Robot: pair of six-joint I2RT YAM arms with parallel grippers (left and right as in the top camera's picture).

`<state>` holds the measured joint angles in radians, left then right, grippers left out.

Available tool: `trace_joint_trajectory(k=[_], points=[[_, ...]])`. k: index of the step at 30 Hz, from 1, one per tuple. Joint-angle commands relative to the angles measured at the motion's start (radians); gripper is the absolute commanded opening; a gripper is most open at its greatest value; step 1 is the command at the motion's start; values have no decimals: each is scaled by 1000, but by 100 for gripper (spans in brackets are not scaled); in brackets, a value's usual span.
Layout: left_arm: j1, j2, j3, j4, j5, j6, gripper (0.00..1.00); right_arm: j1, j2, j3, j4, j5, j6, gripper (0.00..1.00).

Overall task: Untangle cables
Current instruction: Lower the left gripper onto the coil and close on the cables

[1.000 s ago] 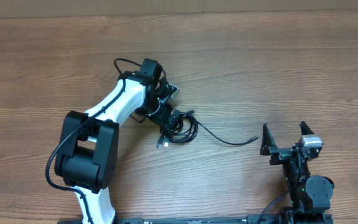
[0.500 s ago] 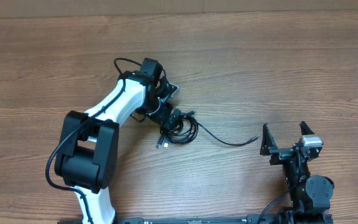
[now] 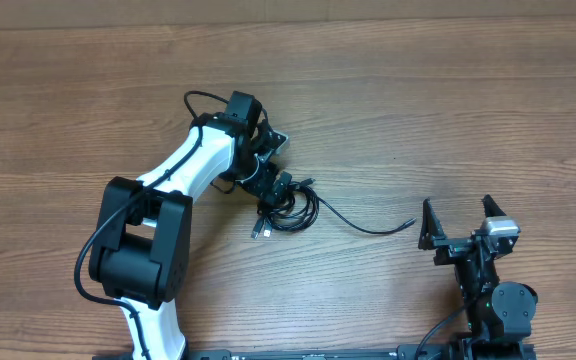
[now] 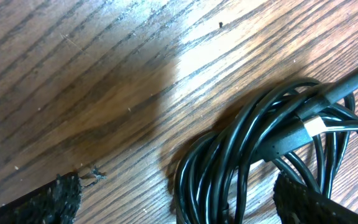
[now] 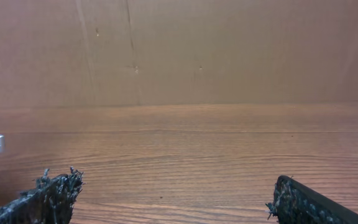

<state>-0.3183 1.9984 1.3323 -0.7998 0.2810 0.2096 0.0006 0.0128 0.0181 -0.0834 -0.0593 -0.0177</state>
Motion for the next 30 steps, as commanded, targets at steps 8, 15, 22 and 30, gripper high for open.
trace_joint_trajectory(k=[8, 15, 22, 30], points=[[3, 43, -29, -6, 0, 5, 82, -1, -10, -10, 2, 14, 8, 100], [3, 43, -43, -6, 0, 5, 80, -1, -10, -10, 2, 14, 8, 100], [3, 43, -43, -4, 0, 5, 62, -1, -10, -10, 2, 14, 8, 100], [3, 43, -43, -4, 0, 4, 36, -1, -10, -10, 2, 14, 8, 100]])
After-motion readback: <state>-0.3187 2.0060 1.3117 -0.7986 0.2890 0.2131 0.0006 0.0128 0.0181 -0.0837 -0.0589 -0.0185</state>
